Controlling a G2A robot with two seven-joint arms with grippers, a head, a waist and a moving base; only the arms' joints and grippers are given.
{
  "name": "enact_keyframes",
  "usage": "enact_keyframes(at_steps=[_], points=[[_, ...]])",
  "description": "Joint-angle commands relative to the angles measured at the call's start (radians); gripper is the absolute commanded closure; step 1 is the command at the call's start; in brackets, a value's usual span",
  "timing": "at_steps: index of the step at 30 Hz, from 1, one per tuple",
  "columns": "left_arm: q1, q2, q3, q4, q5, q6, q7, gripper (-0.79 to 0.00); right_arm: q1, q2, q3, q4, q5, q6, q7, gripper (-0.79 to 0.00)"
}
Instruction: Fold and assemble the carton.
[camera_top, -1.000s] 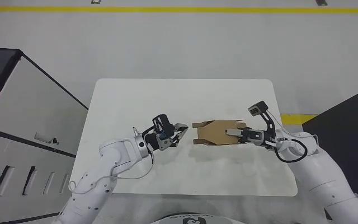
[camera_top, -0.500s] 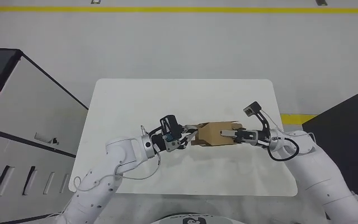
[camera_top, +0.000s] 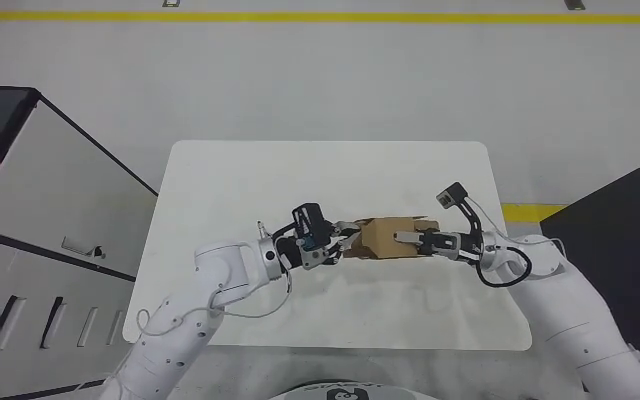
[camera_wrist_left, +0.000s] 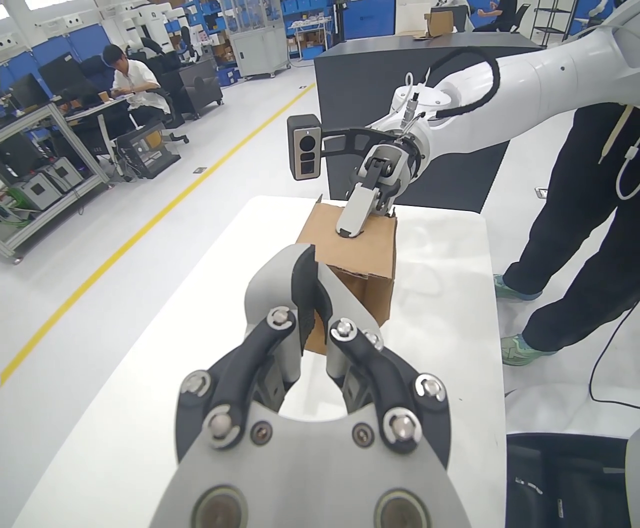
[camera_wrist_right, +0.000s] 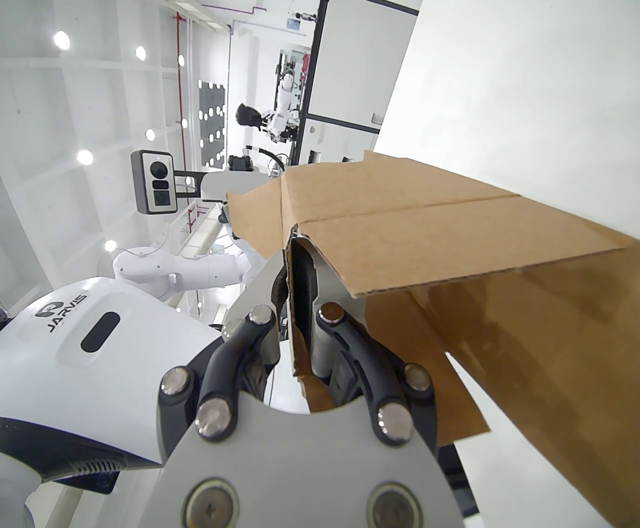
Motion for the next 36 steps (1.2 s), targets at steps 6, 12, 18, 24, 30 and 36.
enact_keyframes(at_steps=[6,12,18,24,30,36], points=[[-0.036,-0.006,0.038,0.014,0.008,0.003,0.024,0.000,-0.001,-0.004,0.000,0.002,-0.029,0.011,-0.014,0.000],[-0.058,-0.012,0.055,0.005,0.051,0.085,-0.010,0.000,-0.020,-0.006,0.018,-0.013,-0.001,0.003,-0.029,0.000],[-0.003,0.008,-0.053,-0.023,0.045,0.083,-0.031,0.000,-0.045,-0.007,0.049,-0.005,0.078,-0.026,-0.007,0.000],[0.053,0.018,-0.091,-0.040,0.037,0.082,-0.024,0.000,-0.050,-0.013,0.064,-0.002,0.122,-0.053,0.002,0.000],[0.078,0.020,-0.075,-0.040,0.024,0.062,-0.015,0.000,-0.049,-0.020,0.066,-0.001,0.178,-0.051,0.016,0.000],[0.058,0.013,-0.025,-0.025,0.026,0.078,0.000,0.000,-0.040,-0.029,0.055,-0.001,0.194,-0.037,0.044,0.000]])
